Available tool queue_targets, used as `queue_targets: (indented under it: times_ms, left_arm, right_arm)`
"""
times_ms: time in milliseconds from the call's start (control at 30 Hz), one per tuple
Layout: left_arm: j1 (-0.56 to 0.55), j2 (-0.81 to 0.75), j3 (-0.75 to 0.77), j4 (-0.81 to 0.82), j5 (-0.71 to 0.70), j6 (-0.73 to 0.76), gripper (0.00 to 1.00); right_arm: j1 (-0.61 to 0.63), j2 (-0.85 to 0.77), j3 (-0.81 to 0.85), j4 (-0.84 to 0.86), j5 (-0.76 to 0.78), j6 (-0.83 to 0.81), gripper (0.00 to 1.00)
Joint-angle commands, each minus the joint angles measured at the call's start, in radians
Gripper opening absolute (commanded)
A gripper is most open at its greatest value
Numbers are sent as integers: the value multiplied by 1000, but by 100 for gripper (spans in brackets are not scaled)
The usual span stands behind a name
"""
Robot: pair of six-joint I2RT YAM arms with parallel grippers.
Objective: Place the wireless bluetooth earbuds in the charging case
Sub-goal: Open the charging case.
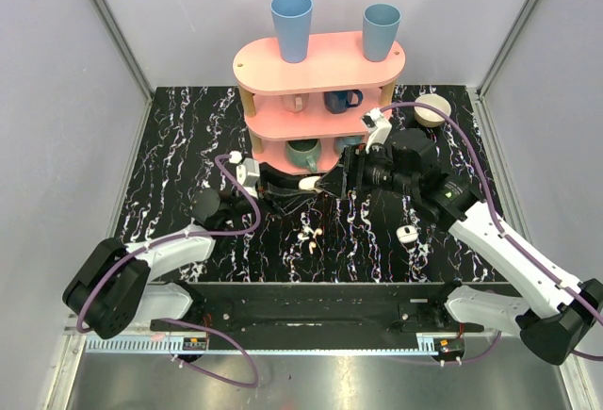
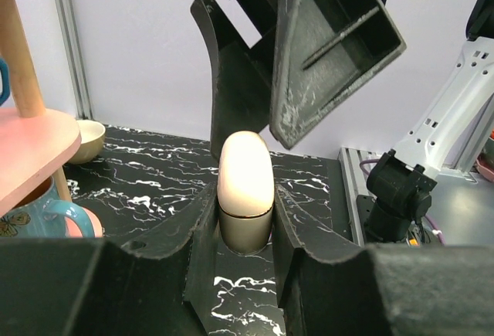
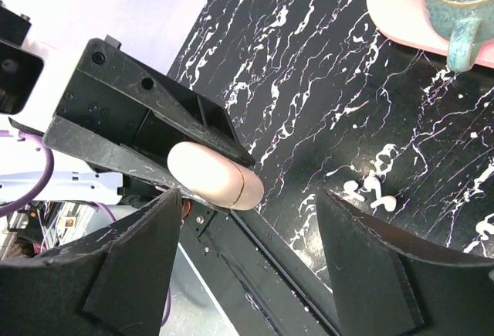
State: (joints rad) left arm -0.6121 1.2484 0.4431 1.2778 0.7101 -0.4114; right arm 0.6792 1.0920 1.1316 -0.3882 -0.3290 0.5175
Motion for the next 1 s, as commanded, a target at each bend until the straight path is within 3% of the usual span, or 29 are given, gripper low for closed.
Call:
queue_targets:
  times_ms: [0, 967]
  left_arm:
    - [0, 6, 49, 321, -29, 20, 0]
    - [-6, -59, 31, 319, 127, 2, 0]
  right_arm:
    - [19, 5, 5, 8, -19, -28, 77]
    - [20, 45, 46, 55, 74, -16, 79]
